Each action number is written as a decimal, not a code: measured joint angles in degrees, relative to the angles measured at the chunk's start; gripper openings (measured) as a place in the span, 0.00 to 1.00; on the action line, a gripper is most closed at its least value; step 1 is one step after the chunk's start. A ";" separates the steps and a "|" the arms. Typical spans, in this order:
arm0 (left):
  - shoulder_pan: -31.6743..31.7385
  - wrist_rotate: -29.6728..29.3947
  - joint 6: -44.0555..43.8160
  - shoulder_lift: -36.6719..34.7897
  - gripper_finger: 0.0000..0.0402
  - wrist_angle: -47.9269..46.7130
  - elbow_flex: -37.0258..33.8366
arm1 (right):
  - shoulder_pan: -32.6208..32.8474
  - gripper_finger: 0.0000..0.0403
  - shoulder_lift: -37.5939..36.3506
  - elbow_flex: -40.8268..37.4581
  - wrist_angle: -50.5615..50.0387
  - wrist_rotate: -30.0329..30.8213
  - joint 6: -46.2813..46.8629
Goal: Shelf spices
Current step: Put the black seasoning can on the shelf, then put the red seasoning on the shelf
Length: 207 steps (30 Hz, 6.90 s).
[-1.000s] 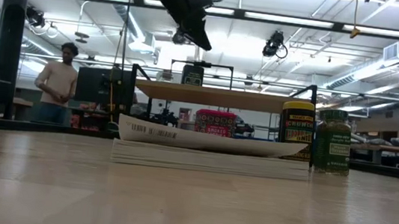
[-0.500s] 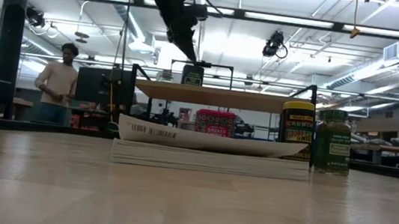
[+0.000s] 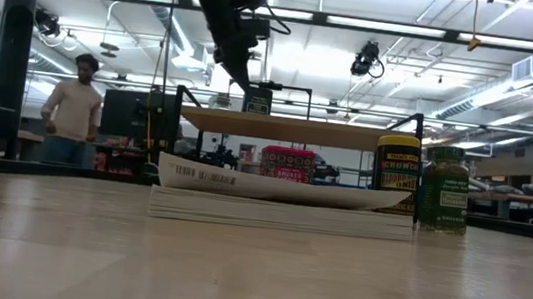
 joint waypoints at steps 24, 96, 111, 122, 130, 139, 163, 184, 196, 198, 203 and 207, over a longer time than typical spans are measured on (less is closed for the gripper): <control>1.74 -2.00 -0.45 0.02 0.00 0.76 0.00 | 0.01 0.73 0.00 0.00 0.04 0.00 -0.12; -23.83 2.33 -27.24 -24.56 0.66 93.67 -70.36 | -4.74 0.73 32.18 8.26 4.14 7.82 11.38; -27.53 -7.97 -14.27 -52.82 0.31 83.74 -70.25 | -7.18 0.73 39.49 8.26 -5.07 -2.03 26.15; -32.78 -22.76 -11.85 -72.53 0.29 63.16 -70.25 | -15.60 0.73 55.41 15.74 -15.68 -10.40 30.01; -33.01 -23.41 -12.55 -73.54 0.29 58.91 -70.25 | -18.18 0.73 73.46 33.79 -36.48 -17.58 22.90; -33.01 -21.37 -11.89 -73.53 0.29 57.72 -70.25 | -20.08 0.73 88.83 45.93 -46.83 -24.37 17.47; -33.01 -18.13 -10.61 -73.53 0.29 57.63 -70.27 | -23.82 0.72 99.52 51.45 -50.94 -20.96 16.65; -33.01 -18.15 -10.70 -73.53 0.29 56.49 -70.27 | -22.09 0.52 100.58 51.62 -52.45 -19.35 17.15; -33.01 -18.17 -10.72 -73.50 0.29 54.92 -70.31 | -18.58 0.52 100.04 79.66 -72.43 -8.09 13.17; -33.01 -18.17 -10.72 -73.50 0.29 54.93 -70.31 | -20.18 0.52 100.04 84.75 -76.32 -7.33 12.13; -33.01 -18.17 -10.74 -73.50 0.29 54.94 -70.30 | -27.51 0.52 99.98 92.38 -81.37 -8.66 10.10; -33.01 -18.18 -10.99 -73.50 0.29 54.98 -70.31 | -35.90 0.52 99.98 93.39 -83.16 -14.42 9.09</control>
